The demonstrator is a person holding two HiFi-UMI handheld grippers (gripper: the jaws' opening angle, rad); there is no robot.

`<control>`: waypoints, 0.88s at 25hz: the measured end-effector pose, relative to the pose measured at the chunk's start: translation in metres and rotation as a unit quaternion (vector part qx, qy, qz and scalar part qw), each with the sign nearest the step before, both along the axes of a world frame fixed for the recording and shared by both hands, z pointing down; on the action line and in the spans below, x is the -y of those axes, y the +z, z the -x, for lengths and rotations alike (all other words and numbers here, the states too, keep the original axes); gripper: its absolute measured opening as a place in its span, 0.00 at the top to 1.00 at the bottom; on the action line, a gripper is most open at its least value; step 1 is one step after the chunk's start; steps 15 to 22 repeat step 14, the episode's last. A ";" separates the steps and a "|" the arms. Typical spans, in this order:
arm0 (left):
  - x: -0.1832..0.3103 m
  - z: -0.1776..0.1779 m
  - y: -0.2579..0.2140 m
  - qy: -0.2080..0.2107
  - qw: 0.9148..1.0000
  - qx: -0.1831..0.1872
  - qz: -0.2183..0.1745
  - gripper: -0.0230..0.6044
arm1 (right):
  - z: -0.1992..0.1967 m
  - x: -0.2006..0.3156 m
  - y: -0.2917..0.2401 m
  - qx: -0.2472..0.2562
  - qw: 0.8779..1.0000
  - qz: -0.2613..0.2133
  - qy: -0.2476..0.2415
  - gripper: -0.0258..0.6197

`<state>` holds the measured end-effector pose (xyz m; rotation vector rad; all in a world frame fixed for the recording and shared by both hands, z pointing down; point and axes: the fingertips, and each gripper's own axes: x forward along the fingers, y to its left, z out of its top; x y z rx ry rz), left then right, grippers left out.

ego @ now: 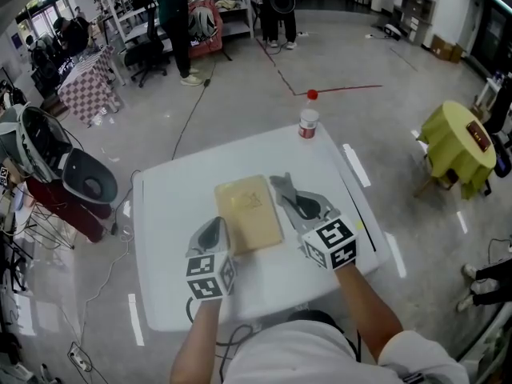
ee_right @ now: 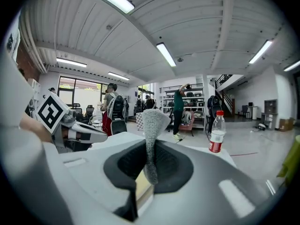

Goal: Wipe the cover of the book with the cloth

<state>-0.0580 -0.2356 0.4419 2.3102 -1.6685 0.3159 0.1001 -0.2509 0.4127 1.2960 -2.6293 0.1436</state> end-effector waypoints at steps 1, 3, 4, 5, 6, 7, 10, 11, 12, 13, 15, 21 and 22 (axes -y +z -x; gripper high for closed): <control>0.001 0.000 0.001 0.001 1.000 0.000 0.001 0.95 | 0.000 0.000 0.001 -0.001 1.000 0.000 0.000 0.92; 0.001 -0.001 0.004 0.002 1.000 0.002 0.002 0.95 | -0.001 0.000 0.004 -0.001 1.000 0.001 0.000 0.92; 0.001 -0.001 0.005 0.002 1.000 0.002 0.002 0.95 | -0.001 0.000 0.005 -0.001 1.000 0.002 0.001 0.92; 0.001 -0.001 0.005 0.002 1.000 0.002 0.002 0.95 | -0.001 0.000 0.006 -0.002 1.000 0.002 0.001 0.92; 0.001 -0.001 0.005 0.002 1.000 0.003 0.001 0.95 | -0.002 -0.001 0.006 -0.002 1.000 0.002 0.001 0.92; 0.000 -0.001 0.005 0.002 1.000 0.003 0.000 0.95 | -0.002 -0.001 0.007 -0.002 1.000 0.002 0.001 0.92; -0.001 -0.001 0.005 0.005 1.000 0.004 0.001 0.95 | -0.001 -0.003 0.007 -0.002 1.000 0.003 0.002 0.92; -0.001 0.000 0.005 0.006 1.000 0.004 0.001 0.95 | 0.001 -0.003 0.006 -0.001 1.000 0.002 0.002 0.92; -0.002 0.000 0.005 0.007 1.000 0.004 0.001 0.95 | 0.002 -0.004 0.006 -0.001 1.000 0.002 0.001 0.92; -0.003 0.001 0.005 0.007 1.000 0.004 0.001 0.95 | 0.004 -0.004 0.005 -0.001 1.000 0.002 0.001 0.92; -0.003 0.002 0.004 0.007 1.000 0.004 0.001 0.95 | 0.006 -0.005 0.004 -0.001 1.000 0.001 0.000 0.92; -0.003 0.002 0.004 0.007 1.000 0.004 0.001 0.95 | 0.006 -0.005 0.004 -0.001 1.000 0.001 0.000 0.92; -0.003 0.002 0.004 0.007 1.000 0.004 0.001 0.95 | 0.006 -0.005 0.004 -0.001 1.000 0.001 0.000 0.92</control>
